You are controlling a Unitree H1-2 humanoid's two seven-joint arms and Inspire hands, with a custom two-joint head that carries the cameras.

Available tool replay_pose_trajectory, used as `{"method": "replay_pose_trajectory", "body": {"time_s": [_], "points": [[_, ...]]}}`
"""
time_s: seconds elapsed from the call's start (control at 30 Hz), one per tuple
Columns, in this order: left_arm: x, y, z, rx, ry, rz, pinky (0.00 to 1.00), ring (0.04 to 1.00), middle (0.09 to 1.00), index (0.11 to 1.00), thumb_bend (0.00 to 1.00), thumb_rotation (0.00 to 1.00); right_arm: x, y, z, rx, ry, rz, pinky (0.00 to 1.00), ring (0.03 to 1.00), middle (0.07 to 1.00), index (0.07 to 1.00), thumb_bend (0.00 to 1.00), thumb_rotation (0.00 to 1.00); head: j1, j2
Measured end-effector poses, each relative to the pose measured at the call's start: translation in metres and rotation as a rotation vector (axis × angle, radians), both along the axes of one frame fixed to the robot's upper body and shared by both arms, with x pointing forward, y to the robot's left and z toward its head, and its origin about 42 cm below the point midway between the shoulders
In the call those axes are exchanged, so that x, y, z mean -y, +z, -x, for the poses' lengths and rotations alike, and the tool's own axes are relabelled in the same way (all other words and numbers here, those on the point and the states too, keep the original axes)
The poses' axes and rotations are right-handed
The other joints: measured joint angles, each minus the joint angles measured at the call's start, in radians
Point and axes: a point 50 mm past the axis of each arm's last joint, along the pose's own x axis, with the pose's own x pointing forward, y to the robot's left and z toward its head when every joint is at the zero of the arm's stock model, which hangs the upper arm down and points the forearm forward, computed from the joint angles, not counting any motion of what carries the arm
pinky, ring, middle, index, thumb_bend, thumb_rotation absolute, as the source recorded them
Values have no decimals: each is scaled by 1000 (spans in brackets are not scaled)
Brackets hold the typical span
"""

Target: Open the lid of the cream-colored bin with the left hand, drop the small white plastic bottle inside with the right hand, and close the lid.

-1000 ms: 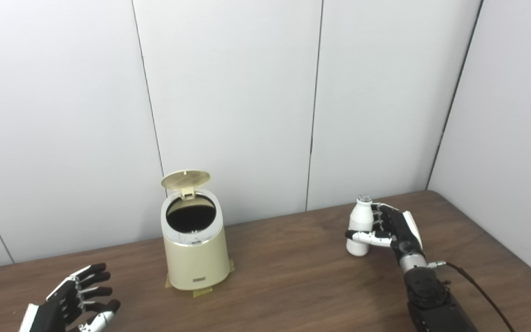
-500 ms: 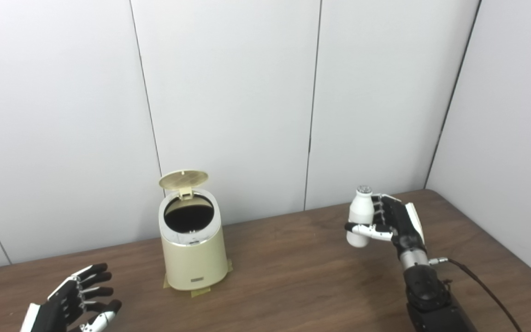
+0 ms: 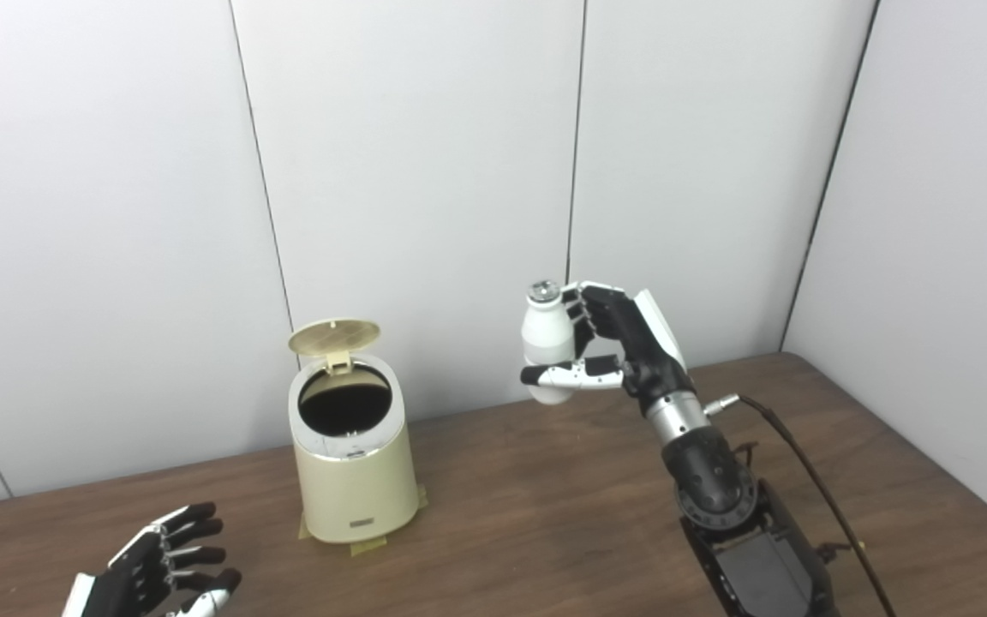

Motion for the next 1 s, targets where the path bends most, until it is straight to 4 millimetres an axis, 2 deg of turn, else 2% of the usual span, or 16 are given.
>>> {"method": "replay_pose_trajectory", "body": {"time_s": [0.1, 0.33, 0.53, 0.7, 1.0], "points": [[3, -2, 0, -1, 2, -7, 594, 665, 739, 768, 582, 0, -12, 8, -8, 13, 29, -9, 329, 382, 485, 550, 510, 0, 47, -3], [11, -9, -1, -12, 0, 7, 604, 667, 733, 762, 611, 0, -41, -3, -16, -38, 136, 10, 342, 386, 496, 541, 511, 0, 124, -3], [22, -11, 0, -12, 1, 26, 595, 668, 733, 767, 630, 0, -64, 5, -21, -52, 200, -25, 325, 379, 493, 549, 509, 0, 207, 2], [31, -12, 0, -14, -7, 38, 601, 669, 731, 760, 647, 17, -84, 14, -27, -51, 254, -59, 320, 379, 490, 544, 511, 0, 239, 2], [42, -13, 0, -18, -12, 40, 604, 672, 738, 768, 650, 29, -106, 4, -39, -103, 274, -97, 326, 377, 479, 549, 510, 0, 287, 5]]}}
